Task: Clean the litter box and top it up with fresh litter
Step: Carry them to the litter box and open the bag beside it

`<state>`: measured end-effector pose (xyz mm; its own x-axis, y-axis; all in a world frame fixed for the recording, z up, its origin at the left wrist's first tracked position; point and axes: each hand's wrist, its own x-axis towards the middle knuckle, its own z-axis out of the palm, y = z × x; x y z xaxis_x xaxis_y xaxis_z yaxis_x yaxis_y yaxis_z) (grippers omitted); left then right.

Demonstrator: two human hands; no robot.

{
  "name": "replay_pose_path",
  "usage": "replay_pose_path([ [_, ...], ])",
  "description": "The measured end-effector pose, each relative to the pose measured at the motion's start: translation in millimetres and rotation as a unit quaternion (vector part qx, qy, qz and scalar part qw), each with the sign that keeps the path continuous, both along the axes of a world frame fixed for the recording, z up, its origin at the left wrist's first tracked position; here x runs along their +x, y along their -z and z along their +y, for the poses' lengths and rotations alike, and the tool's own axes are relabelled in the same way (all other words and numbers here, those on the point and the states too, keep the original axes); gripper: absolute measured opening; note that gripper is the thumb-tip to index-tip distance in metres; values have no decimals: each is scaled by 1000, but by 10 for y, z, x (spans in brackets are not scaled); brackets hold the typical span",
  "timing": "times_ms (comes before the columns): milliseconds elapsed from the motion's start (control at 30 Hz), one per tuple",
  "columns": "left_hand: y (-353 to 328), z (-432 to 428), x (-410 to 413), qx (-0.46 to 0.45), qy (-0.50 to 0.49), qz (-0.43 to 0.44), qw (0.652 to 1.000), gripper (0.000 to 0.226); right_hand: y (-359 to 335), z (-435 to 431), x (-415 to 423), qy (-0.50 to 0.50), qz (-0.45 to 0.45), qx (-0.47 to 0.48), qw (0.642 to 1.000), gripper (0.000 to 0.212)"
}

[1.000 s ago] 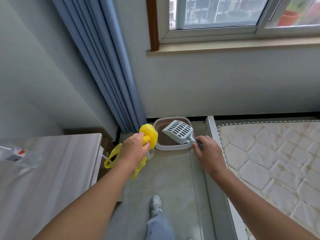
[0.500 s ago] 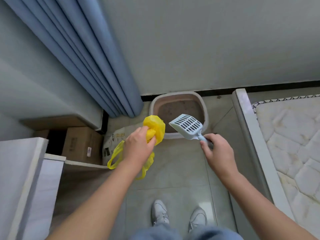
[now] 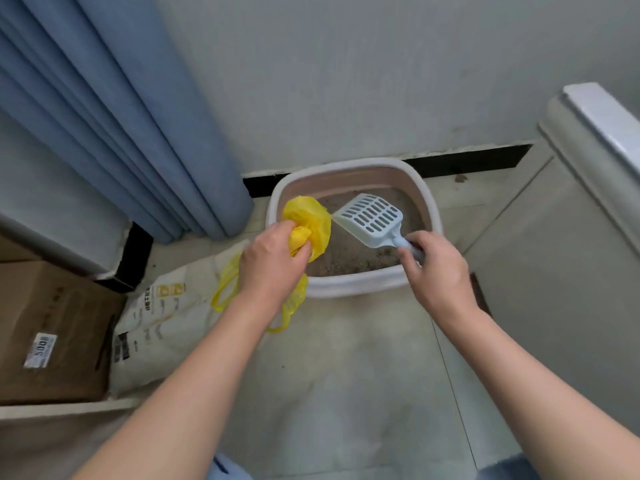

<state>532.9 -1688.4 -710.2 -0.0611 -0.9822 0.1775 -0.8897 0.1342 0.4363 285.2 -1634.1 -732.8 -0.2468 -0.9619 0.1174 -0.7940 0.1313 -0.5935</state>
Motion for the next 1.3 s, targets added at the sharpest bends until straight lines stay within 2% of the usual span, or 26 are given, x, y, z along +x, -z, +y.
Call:
replay_pose_path([
  [267, 100, -87, 2, 15, -13, 25, 999, 26, -54, -127, -21, 41, -14, 12, 999, 11],
  [433, 226, -207, -50, 35, 12, 5, 999, 26, 3, -200, -8, 31, 3, 15, 999, 13],
  [600, 257, -260, -102, 21, 41, -5, 999, 26, -31, -366, 79, 31, -19, -15, 999, 15],
  [867, 436, -225, 85, 35, 29, -41, 998, 27, 122, -444, 22, 27, -5, 28, 999, 15],
  [1100, 316, -290, 43, 22, 24, 3, 999, 25, 65, -511, -89, 58, -10, 24, 998, 14],
  [1300, 318, -255, 23, 37, 22, 7, 999, 24, 172, -513, -171, 71, -20, 39, 997, 15],
])
